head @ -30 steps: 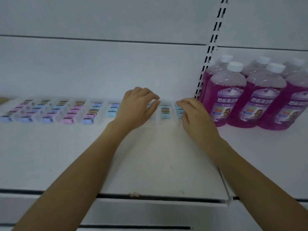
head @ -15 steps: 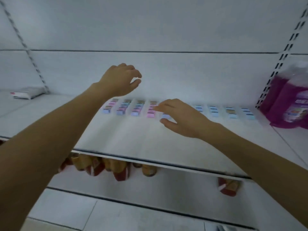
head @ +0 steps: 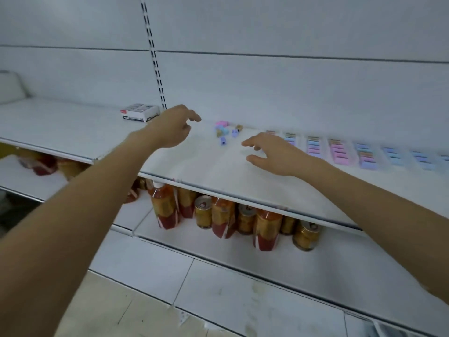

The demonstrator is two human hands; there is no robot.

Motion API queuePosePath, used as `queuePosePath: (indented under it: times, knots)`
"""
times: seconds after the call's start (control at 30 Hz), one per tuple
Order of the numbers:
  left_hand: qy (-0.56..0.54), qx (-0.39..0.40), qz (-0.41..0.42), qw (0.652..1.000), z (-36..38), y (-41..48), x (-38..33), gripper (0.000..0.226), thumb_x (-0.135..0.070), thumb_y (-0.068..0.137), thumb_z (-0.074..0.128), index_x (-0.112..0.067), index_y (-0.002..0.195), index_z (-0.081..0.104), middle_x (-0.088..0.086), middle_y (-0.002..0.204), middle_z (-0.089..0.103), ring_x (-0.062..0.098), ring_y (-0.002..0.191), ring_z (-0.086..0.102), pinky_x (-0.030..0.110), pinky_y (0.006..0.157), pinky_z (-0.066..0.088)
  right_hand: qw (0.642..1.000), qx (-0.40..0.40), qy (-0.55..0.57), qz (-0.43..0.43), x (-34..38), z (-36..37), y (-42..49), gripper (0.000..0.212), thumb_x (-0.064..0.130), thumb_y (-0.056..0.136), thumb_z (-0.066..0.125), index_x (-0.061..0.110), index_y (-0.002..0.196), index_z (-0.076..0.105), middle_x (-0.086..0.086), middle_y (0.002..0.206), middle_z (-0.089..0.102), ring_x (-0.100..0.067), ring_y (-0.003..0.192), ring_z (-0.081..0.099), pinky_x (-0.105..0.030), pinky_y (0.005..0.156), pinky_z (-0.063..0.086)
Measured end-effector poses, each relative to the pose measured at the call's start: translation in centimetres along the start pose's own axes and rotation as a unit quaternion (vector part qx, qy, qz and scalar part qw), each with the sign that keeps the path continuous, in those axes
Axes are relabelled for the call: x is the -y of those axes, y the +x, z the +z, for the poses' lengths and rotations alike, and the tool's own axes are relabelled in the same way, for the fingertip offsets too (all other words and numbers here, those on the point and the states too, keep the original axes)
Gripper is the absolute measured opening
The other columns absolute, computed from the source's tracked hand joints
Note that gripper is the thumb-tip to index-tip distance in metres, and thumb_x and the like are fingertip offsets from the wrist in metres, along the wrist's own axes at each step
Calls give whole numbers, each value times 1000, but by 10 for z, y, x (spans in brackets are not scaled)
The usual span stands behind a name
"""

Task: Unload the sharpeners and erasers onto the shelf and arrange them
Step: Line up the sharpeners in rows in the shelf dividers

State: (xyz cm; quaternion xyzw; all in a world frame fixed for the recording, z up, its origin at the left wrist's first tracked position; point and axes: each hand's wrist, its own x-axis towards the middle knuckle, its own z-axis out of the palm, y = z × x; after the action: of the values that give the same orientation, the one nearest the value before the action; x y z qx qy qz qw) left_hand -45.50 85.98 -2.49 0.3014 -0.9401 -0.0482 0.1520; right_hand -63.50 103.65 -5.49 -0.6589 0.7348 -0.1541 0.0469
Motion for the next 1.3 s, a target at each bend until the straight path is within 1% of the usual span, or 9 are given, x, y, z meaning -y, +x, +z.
queuePosePath:
  times: [0.2,0.37,0.47,0.63,0.77,0.9,1.07,1.17,1.3]
  knots:
    - [-37,26,29,999,31,27,25,41,-1,93,38,-17,127,53,10,128,50,24,118,47,30,99,34,1000,20,-11,12,0,19,54,37,27,93,50,17,128,49,-5,124,50,-16,107,53,-36,94,43]
    - [-69,51,61,994,53,54,28,48,-1,92,37,-25,132,47,6,119,47,21,107,52,34,97,39,998,-41,23,39,-5,31,96,32,33,88,57,13,113,58,-7,107,59,-14,85,49,-30,82,43]
    - [-77,66,82,991,61,70,32,45,-6,93,39,-29,131,48,-1,109,41,22,99,53,36,93,42,995,-57,42,75,-4,38,111,37,39,85,60,10,109,59,-6,102,59,-17,87,52,-30,79,42]
    - [-90,104,138,981,72,92,41,35,-5,91,44,-20,120,58,8,116,50,19,100,54,29,93,39,994,-60,28,81,5,48,125,37,28,88,57,7,119,55,-11,110,58,-23,103,52,-26,78,37]
    - [-111,77,181,974,77,103,60,16,-15,88,56,-14,104,61,6,105,54,15,88,58,24,83,44,992,-66,35,101,5,49,130,33,18,91,52,8,123,54,-10,111,60,-22,101,51,-27,84,37]
    - [-146,55,210,965,78,111,79,11,-12,83,63,-11,93,60,2,93,52,14,80,60,0,68,34,982,-119,85,124,11,51,134,34,5,85,54,6,119,56,-10,103,62,-22,91,54,-21,78,37]
    - [-249,-21,204,946,89,113,96,15,-7,78,66,-9,90,58,-3,84,50,1,77,51,6,71,36,950,-213,166,157,26,56,142,38,-7,80,50,7,114,60,-5,101,56,-15,91,58,0,69,35]
    - [-293,-32,204,934,93,113,103,18,-1,76,65,-8,91,58,-7,84,45,-4,73,51,4,71,38,928,-260,208,167,34,66,138,29,-10,82,50,5,103,63,0,100,56,-8,83,59,-1,70,39]
    - [-368,-44,204,906,90,109,97,26,3,77,61,-15,94,56,-2,92,50,-8,67,56,7,69,42,925,-279,203,159,34,73,130,24,-9,82,53,11,93,60,15,89,58,-5,82,56,-8,79,42]
